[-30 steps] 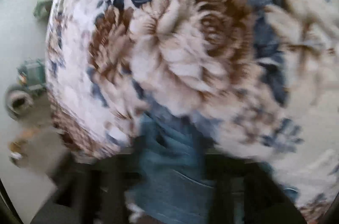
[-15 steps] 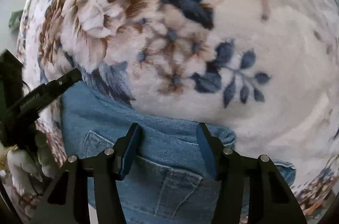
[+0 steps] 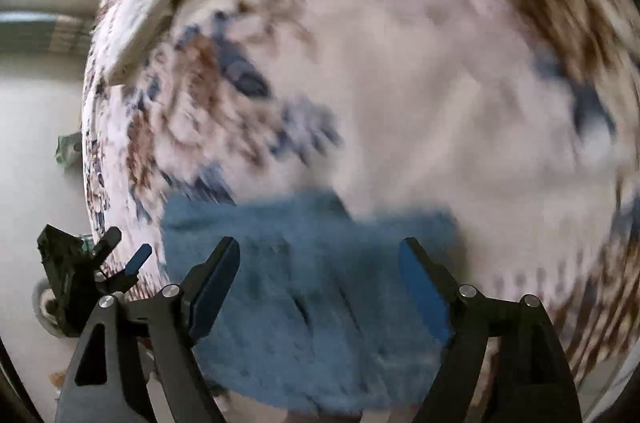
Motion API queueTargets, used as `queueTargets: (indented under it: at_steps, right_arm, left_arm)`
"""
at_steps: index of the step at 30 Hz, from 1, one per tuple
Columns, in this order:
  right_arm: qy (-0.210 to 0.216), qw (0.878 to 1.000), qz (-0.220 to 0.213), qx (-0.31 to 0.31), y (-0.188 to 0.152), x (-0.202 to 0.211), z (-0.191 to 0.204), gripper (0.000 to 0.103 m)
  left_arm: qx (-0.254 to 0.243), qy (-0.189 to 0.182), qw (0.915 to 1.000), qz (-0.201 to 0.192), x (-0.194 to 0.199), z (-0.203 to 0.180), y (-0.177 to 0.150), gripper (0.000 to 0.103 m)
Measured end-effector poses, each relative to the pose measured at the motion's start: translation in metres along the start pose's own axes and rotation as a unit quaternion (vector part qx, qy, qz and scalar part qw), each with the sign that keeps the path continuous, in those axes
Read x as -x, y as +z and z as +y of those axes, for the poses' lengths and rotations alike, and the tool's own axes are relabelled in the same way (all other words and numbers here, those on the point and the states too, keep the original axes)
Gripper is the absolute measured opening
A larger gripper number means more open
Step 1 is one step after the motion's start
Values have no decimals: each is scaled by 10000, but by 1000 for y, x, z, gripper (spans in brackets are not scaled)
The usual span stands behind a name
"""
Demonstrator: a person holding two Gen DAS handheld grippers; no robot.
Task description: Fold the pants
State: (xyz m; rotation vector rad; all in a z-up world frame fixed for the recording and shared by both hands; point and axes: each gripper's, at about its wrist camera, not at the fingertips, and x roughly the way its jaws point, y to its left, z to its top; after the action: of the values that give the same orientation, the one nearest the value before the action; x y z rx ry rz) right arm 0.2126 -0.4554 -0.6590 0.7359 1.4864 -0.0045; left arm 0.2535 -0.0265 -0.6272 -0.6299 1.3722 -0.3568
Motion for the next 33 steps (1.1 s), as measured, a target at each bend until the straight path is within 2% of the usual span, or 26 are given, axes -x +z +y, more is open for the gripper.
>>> queueTargets:
  at_steps: [2, 4, 6, 10, 15, 17, 18, 20, 22, 23, 24, 26, 27, 28, 30, 31, 32, 33]
  right_arm:
    - [31, 9985, 175, -515, -30, -6, -32, 84]
    - [113, 9934, 261, -1115, -65, -11, -60, 84]
    - [408, 9851, 266, -1647, -100, -14, -84, 84]
    - [1365, 9631, 535, -2255, -154, -52, -108, 84]
    - [2575, 9294, 577, -2580, -167, -111, -103, 87]
    - [2381, 9414, 486, -2338, -163, -121, -95, 87]
    - [2401, 9412, 441, -2335, -163, -125, -93, 87]
    - [2476, 9375, 363, -2419, -164, -123, -91, 88]
    - [3008, 9218, 180, -2440, -166, -110, -85, 87]
    - [3209, 9180, 91, -2327, -167, -101, -80, 87]
    - [3256, 9202, 45, -2172, -167, -95, -76, 87]
    - [2841, 9408, 112, -1846, -166, -97, -68, 87]
    - [2367, 9559, 249, -1719, -164, -108, -69, 87]
    - [2213, 9592, 324, -1732, -164, -119, -72, 87]
    - [2247, 9542, 313, -1949, -162, -134, -77, 87]
    - [2287, 9500, 272, -2110, -160, -135, -75, 87]
    - [2311, 9489, 213, -2139, -161, -131, -73, 87]
    - [2364, 9478, 117, -2138, -163, -126, -71, 86]
  left_arm:
    - [-27, 208, 9993, 304, -11, 10, -25, 103]
    - [60, 234, 9981, 566, -21, 17, -45, 103]
    - [189, 136, 9971, 720, -30, 25, -62, 103]
    - [114, 90, 9956, 930, -30, 34, -79, 103]
    - [-191, 185, 9934, 1116, -32, 28, -77, 103]
    - [-141, 136, 9935, 1122, -35, 28, -76, 103]
    - [-101, 117, 9936, 1120, -35, 29, -75, 103]
    - [-86, 65, 9939, 1096, -38, 26, -74, 103]
    - [-64, -14, 9943, 1065, -32, 27, -73, 103]
    - [-65, -64, 9943, 1061, -32, 26, -73, 103]
    - [-73, -77, 9944, 1055, -32, 25, -73, 103]
    - [-87, -44, 9942, 1075, -36, 28, -74, 103]
    - [-103, -25, 9939, 1096, -39, 29, -73, 103]
    - [-103, -20, 9939, 1101, -42, 29, -72, 103]
    - [-84, -63, 9946, 1031, -42, 27, -71, 102]
    - [-134, -78, 9956, 924, -38, 23, -70, 92]
    - [-288, 21, 9968, 748, -31, 16, -70, 78]
    - [-424, 98, 9969, 648, -26, 11, -70, 72]
